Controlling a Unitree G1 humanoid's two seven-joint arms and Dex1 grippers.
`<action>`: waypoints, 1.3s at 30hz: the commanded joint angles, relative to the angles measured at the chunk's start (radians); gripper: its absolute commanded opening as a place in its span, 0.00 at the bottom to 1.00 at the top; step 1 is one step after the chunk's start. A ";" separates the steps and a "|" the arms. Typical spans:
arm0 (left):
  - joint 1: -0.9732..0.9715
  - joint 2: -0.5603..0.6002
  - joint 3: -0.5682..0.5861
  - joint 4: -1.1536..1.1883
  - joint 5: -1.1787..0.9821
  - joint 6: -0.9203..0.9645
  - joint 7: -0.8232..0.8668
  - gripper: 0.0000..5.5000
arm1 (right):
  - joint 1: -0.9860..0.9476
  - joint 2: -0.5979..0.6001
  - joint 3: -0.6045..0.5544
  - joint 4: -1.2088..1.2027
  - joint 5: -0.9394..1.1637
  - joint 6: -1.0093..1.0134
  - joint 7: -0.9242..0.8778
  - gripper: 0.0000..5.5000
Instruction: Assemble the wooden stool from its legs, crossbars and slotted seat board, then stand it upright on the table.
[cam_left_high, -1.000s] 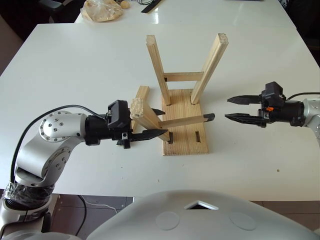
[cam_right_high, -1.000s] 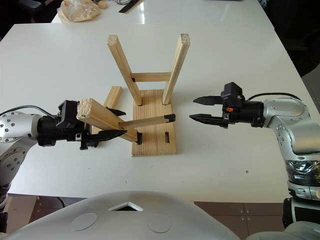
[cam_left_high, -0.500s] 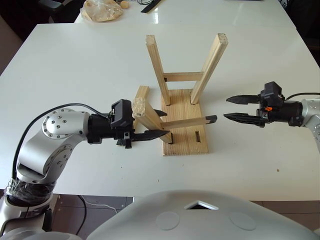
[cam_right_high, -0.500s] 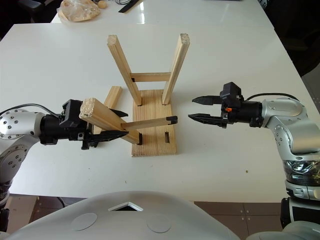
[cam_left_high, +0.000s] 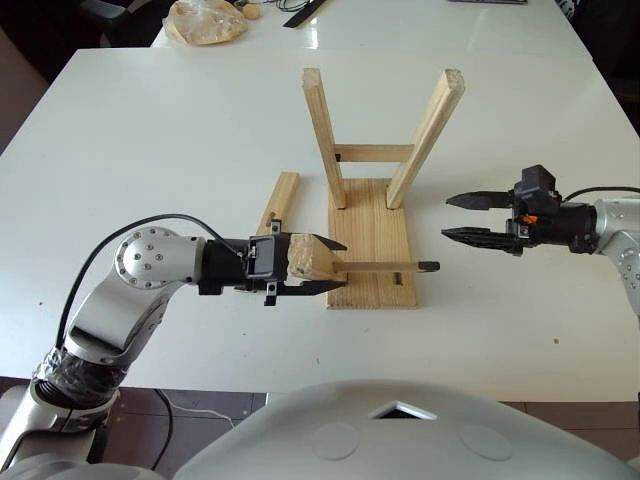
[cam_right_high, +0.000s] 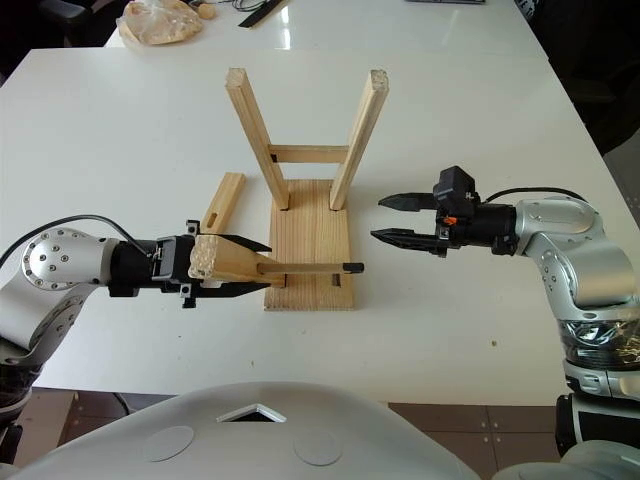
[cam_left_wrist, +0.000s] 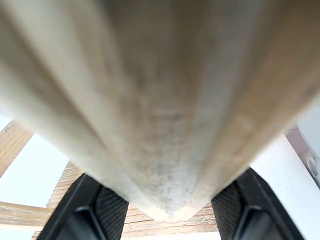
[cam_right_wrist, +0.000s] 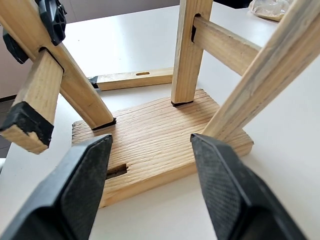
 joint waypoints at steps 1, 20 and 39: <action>0.013 0.040 -0.060 0.096 0.047 0.160 0.005 0.37 | -0.009 0.004 0.005 -0.009 -0.010 -0.007 -0.006 0.52; -0.076 0.090 -0.022 0.174 0.092 0.154 0.042 0.37 | 0.017 0.039 0.014 -0.025 -0.011 -0.020 -0.042 0.52; 0.295 0.054 0.307 -0.024 0.171 0.291 0.297 0.66 | 0.173 0.021 -0.067 0.020 -0.090 -0.085 -0.111 0.52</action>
